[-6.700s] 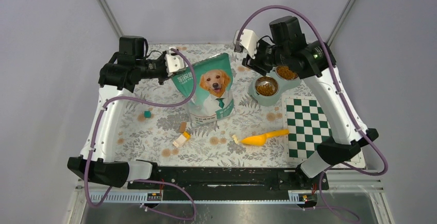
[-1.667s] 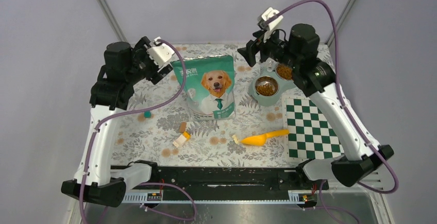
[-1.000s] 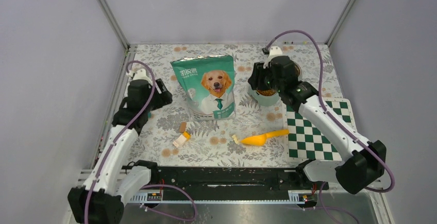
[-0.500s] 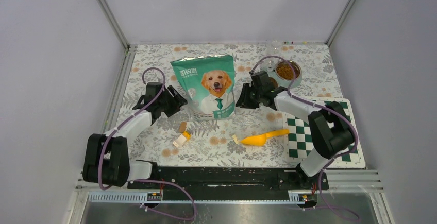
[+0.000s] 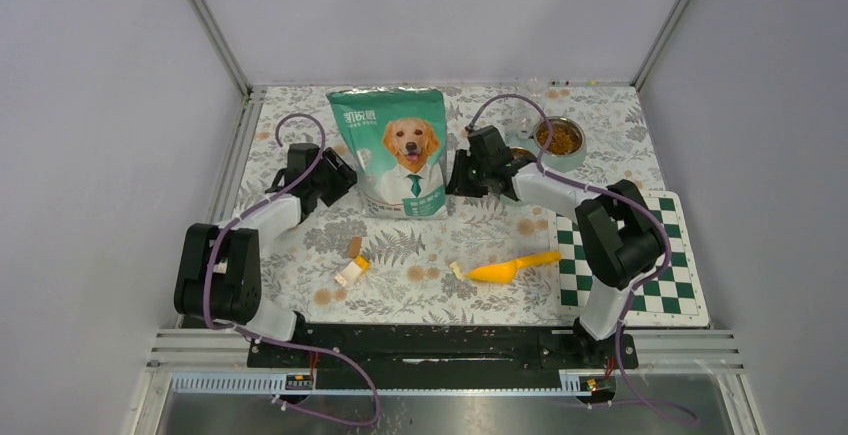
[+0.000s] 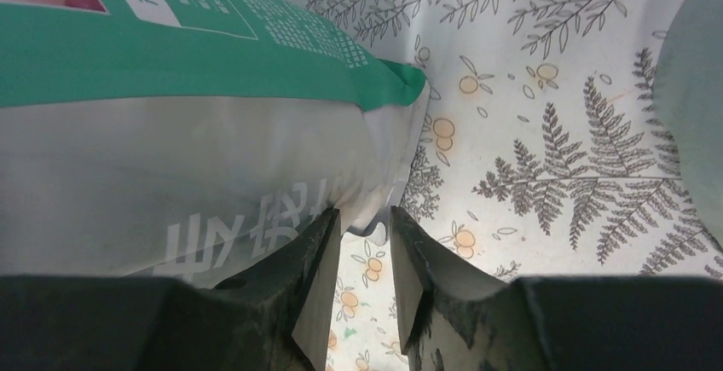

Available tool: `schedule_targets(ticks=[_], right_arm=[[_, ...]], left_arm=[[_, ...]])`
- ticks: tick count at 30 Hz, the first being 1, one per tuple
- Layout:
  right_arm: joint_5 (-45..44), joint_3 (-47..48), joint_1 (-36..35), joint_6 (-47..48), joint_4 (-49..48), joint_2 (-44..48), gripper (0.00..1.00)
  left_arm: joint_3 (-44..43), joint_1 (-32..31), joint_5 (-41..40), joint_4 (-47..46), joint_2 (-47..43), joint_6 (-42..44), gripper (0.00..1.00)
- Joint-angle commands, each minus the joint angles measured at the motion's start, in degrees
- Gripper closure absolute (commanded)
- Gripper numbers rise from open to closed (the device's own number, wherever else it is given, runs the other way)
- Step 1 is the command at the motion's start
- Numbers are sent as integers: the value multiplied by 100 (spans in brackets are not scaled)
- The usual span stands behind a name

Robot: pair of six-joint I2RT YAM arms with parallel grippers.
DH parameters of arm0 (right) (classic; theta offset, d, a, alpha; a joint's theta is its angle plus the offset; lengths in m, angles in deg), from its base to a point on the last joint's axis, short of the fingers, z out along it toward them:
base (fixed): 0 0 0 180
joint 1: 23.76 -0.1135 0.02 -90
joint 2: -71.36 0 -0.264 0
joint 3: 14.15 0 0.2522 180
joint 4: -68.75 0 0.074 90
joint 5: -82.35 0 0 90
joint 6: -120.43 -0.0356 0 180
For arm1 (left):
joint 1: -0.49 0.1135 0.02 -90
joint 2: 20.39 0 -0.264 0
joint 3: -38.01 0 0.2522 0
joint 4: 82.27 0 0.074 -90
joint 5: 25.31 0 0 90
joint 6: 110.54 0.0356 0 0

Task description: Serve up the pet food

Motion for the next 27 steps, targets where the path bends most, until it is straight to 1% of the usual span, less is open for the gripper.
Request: schedule_targets(ticks=[1, 3, 4, 5, 7, 8, 12, 14, 16, 18, 20, 22, 24, 25, 27], right_arm=[[34, 702, -502, -48, -825, -126, 61], [-525, 805, -492, 2, -358, -23, 55], [-835, 798, -484, 42, -98, 97, 53], [-1223, 742, -479, 105, 99, 267, 52], [-1817, 523, -469, 300, 317, 727, 48], [-2083, 409, -464, 410, 429, 963, 45], [-2979, -34, -408, 752, 963, 2184, 36], [-3394, -254, -402, 854, 1210, 2859, 30], [-3823, -371, -367, 910, 1689, 3612, 25], [-4358, -449, -340, 975, 2122, 4289, 20], [-4792, -515, -336, 1054, 2509, 4965, 16], [-5100, -558, -329, 1355, 2843, 5606, 18], [-5543, -488, -332, 1485, 3239, 6215, 18], [-5783, -454, -336, 1561, 3428, 6525, 17], [-6152, -369, -334, 1639, 3735, 7066, 10]], left_arm=[[-557, -338, 782, -577, 80, 0, 43], [-679, -328, 377, -215, -48, 205, 39], [-732, -310, 115, 16, -143, 264, 33], [-755, -278, -116, 220, -261, 320, 23], [-793, -228, -408, 635, -575, 545, 3], [-832, -221, -619, 872, -796, 668, 1], [-1296, -220, -1571, 2204, -1573, 1191, 1], [-1554, -213, -1923, 2846, -1883, 1298, 1], [-1795, -208, -2008, 3481, -2075, 1555, 1], [-1961, -209, -2009, 3914, -2295, 1666, 1], [-1962, -212, -1852, 4079, -2648, 1756, 1], [-1898, -216, -1685, 4127, -3132, 1816, 1], [-1815, -219, -1607, 4164, -3615, 1857, 1], [-1760, -214, -1635, 4169, -3843, 1871, 1], [-1706, -214, -1721, 4252, -4267, 1849, 1]])
